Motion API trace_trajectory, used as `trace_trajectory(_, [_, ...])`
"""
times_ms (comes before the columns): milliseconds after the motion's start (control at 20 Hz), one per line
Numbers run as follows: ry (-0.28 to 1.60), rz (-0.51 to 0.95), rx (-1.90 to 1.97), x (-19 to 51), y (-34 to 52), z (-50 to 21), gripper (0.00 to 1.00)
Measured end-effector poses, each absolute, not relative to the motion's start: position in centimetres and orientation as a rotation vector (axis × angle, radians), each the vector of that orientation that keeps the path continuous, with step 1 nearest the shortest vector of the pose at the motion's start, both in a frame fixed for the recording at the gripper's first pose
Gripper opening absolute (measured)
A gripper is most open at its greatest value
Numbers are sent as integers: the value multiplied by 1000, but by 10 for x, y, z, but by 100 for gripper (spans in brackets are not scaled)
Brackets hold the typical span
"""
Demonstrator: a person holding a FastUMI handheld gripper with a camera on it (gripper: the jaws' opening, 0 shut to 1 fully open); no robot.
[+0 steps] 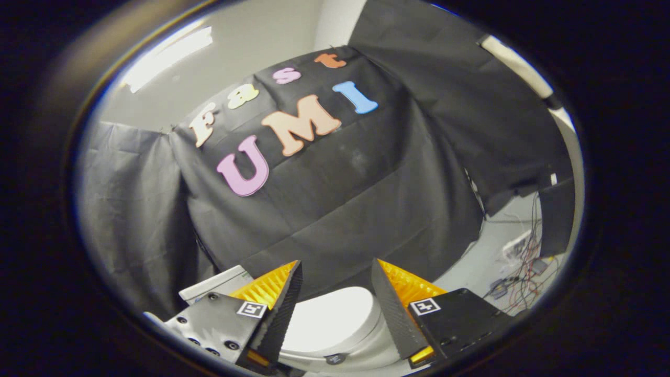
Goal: Open the toilet lid.
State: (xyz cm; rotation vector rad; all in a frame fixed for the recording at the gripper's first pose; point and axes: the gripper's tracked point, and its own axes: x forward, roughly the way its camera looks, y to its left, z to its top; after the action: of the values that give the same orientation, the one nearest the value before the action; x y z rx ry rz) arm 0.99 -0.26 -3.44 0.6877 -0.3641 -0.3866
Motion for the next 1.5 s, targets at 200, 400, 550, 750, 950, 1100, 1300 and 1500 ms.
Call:
trace_trajectory(200, [-380, -383, 759, 23, -6, -36, 82])
trace_trajectory(400, [-510, -414, 874, 50, 4, -49, 80])
trace_trajectory(550, [-499, -441, 996, 80, 34, -95, 79])
trace_trajectory(750, [-490, -525, 1127, 100, 64, -145, 74])
trace_trajectory(950, [-416, -623, 1192, 108, 91, -191, 73])
trace_trajectory(1100, [-354, -690, 1262, 109, 108, -224, 71])
trace_trajectory(1300, [-356, -715, 1382, 114, 126, -246, 71])
trace_trajectory(1500, [-355, -721, 1478, 120, 138, -260, 68])
